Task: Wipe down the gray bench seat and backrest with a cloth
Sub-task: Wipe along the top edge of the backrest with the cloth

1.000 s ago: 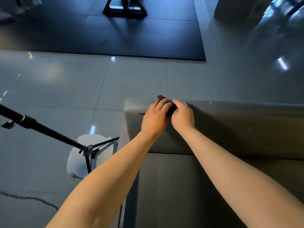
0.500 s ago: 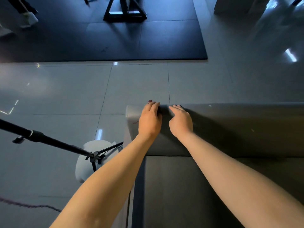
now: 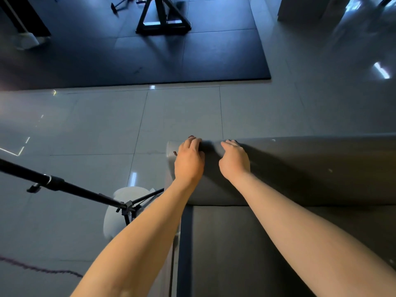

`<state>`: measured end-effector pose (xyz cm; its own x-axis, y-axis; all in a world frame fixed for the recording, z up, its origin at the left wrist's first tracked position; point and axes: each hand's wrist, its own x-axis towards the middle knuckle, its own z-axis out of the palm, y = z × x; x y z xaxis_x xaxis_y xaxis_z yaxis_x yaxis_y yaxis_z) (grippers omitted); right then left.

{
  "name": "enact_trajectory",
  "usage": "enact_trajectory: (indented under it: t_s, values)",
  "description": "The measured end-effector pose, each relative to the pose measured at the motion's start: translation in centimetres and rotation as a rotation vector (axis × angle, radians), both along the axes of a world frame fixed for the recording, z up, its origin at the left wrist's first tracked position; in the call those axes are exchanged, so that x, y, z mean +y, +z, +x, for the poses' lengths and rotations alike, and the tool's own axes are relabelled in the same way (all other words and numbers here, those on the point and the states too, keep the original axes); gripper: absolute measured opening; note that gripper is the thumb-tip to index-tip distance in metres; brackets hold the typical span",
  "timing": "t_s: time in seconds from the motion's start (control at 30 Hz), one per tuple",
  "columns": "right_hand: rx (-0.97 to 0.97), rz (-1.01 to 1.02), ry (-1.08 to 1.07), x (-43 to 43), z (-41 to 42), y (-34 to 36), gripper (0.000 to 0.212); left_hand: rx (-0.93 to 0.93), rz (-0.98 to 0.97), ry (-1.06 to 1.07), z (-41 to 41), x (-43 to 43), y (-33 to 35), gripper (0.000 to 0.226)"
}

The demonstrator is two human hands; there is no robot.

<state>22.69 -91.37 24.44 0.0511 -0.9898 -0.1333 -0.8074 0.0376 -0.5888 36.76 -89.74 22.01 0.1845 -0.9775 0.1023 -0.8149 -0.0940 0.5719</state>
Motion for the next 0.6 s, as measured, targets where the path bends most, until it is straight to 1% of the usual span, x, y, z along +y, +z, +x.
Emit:
enact_trajectory:
  t_s: [0.1,0.2,0.33,0.4,0.47,0.53,0.6]
  values:
    - [0.011,-0.020,-0.003,0.1,0.0,-0.2,0.045,0.085,0.003,0.022,-0.9,-0.4,0.0,0.046]
    - [0.035,-0.020,0.025,-0.1,0.0,-0.3,0.050,0.123,0.006,-0.018,-2.2,-0.8,0.2,0.047]
    - [0.052,-0.013,0.011,-0.5,-0.4,-0.6,0.041,0.154,-0.012,-0.118,-4.2,-0.8,0.4,0.042]
    - [0.062,-0.002,0.017,-0.5,-0.7,-0.7,0.042,0.126,-0.030,-0.161,-4.5,-0.5,0.1,0.041]
    - [0.056,0.023,0.033,-0.5,-0.9,-0.7,0.047,0.054,-0.031,-0.189,-3.9,-0.1,-0.1,0.042]
    - [0.027,0.021,0.037,-0.5,-1.0,-0.6,0.055,-0.017,-0.045,-0.174,-2.4,0.2,-0.1,0.041]
    - [0.001,0.016,0.048,-0.4,-1.2,-0.7,0.060,-0.056,-0.055,-0.114,-0.2,0.9,-0.3,0.040]
